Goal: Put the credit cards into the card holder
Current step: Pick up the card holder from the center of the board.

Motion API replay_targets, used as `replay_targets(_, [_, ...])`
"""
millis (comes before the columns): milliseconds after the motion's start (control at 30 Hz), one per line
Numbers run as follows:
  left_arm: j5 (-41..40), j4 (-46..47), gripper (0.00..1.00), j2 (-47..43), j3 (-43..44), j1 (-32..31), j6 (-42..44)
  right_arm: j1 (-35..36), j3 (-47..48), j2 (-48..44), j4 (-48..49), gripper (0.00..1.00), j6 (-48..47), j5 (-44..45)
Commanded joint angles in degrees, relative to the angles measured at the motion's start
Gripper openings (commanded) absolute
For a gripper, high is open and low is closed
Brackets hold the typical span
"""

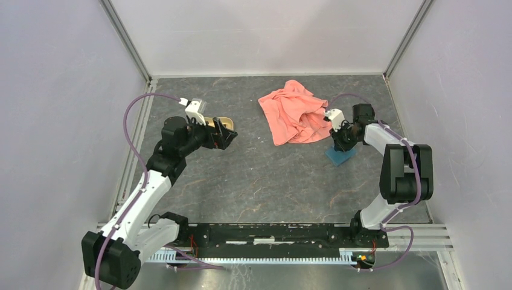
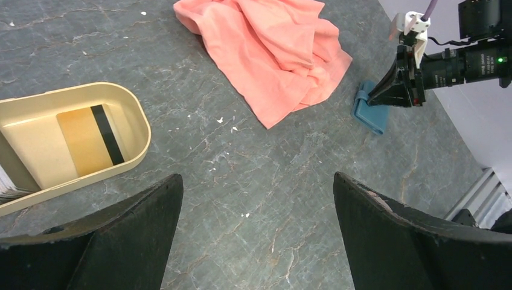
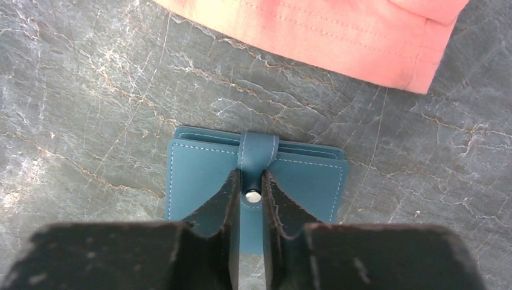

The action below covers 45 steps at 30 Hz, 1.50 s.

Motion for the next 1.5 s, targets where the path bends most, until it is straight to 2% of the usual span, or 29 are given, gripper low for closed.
replay_targets(0, [4.20, 4.14, 1.00, 0.80, -0.29, 0.49, -2.58, -0.29, -1.61, -0.08, -0.14, 0.12, -0.17, -0.29])
replay_targets(100, [9.97, 8.10, 1.00, 2.37, -1.40, 0.49, -4.90, -0.26, -2.73, -3.01, 0.93, 0.00, 0.35, -2.06])
replay_targets(200, [14.77, 11.30, 1.00, 5.61, -1.58, -0.21, -9.01, -0.29, -3.66, -6.00, 1.53, 0.00, 0.56, -5.22])
replay_targets(300, [15.40, 12.06, 0.98, 8.65, -1.08, -3.34, -11.77, -0.13, -4.82, -10.05, 1.16, 0.00, -0.23, -12.60])
replay_targets(433, [13.48, 20.81, 0.96, 9.92, -6.08, -9.89, -17.92, 2.94, -7.08, -14.37, -4.43, 0.00, -10.66, -26.61])
replay_targets(567, [7.12, 31.40, 0.95, 12.38, -13.97, -16.93, -21.68, 7.93, -7.32, -14.70, -12.53, 0.00, -23.16, -32.45])
replay_targets(700, [3.21, 41.05, 0.92, 17.08, -18.42, -21.60, -26.51, 11.11, -6.96, -15.55, -15.18, 0.05, -28.18, -33.56])
replay_targets(900, [-3.15, 50.48, 0.92, 25.85, -18.14, -29.59, -31.50, 14.27, -8.49, -16.17, -12.91, 0.12, -26.57, -35.74])
replay_targets(1100, [-5.29, 60.96, 0.91, 35.79, -16.78, -30.71, -40.69, 18.32, -8.89, -14.78, -12.47, 0.13, -26.78, -35.17])
replay_targets(1333, [-9.11, 63.26, 0.86, 41.97, -13.00, -31.39, -46.63, 19.95, -9.60, -14.78, -10.87, 0.14, -26.08, -33.39])
replay_targets(1467, [-9.89, 61.03, 0.73, 45.05, -10.37, -31.66, -49.16, 21.61, -10.31, -15.73, -9.53, 0.14, -25.62, -31.98])
